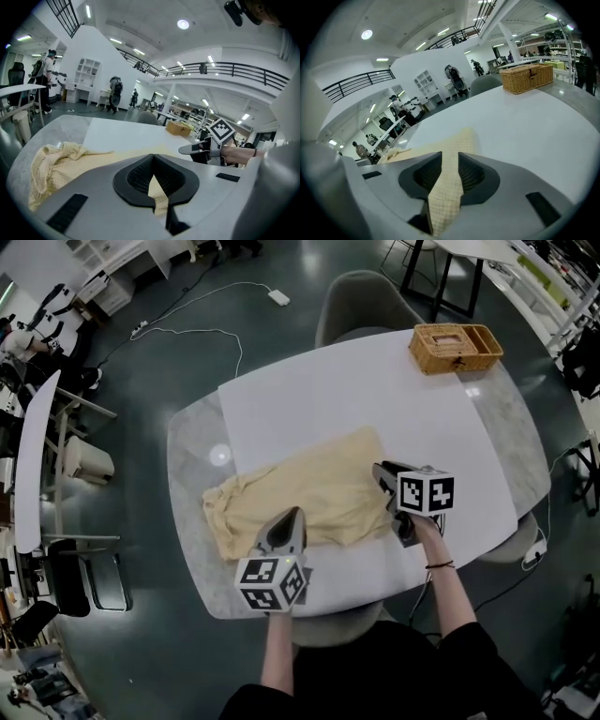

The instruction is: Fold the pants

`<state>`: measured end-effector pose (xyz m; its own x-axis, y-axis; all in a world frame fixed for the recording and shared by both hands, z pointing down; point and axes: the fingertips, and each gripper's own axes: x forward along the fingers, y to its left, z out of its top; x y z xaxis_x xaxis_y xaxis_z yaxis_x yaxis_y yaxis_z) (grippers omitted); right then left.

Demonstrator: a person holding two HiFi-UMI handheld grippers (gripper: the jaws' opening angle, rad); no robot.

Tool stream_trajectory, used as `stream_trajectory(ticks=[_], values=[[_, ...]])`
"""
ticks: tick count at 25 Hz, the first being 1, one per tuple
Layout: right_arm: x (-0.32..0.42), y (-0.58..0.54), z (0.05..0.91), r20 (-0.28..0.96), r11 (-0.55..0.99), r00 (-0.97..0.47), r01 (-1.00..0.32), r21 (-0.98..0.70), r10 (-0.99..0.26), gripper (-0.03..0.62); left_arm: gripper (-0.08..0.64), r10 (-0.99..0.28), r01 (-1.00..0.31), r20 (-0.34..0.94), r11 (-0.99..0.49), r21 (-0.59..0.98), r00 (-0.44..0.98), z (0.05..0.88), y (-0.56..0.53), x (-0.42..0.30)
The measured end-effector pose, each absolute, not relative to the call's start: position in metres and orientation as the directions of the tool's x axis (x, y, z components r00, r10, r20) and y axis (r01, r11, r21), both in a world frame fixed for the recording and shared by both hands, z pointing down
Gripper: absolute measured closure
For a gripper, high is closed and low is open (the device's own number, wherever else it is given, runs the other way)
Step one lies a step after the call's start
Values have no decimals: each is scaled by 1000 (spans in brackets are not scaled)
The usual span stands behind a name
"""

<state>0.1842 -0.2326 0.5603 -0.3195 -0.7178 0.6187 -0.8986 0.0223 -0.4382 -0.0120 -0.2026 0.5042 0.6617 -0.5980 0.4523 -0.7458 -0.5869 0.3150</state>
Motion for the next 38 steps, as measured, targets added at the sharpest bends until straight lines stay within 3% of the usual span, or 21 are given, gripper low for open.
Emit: stream_trajectory(ticks=[1,7,16,18,25,38], values=[[187,-233,564,626,14,-313,-900,-435,-714,498,546,-596,-747,456,-586,315,660,506,-203,-11],[198,-237,590,680,-16,-293,-913,-409,-672,391,546,-588,-750,473,-580,318,656,514,-206,-9],[199,-235,616,749,-30,-302,-919,-394,-590,374,546,-583,-754,486,-571,326,651,520,-202,-7],[198,-234,616,757,-11,-315,-920,-391,-572,378,546,-585,-755,484,-569,326,650,518,-201,-7],[191,-235,616,759,-5,-337,-913,-409,-557,560,546,-607,-771,481,-552,318,633,513,-196,-11],[188,-233,567,678,30,-396,-875,-483,-620,568,546,-709,-844,459,-464,268,536,492,-182,-51]])
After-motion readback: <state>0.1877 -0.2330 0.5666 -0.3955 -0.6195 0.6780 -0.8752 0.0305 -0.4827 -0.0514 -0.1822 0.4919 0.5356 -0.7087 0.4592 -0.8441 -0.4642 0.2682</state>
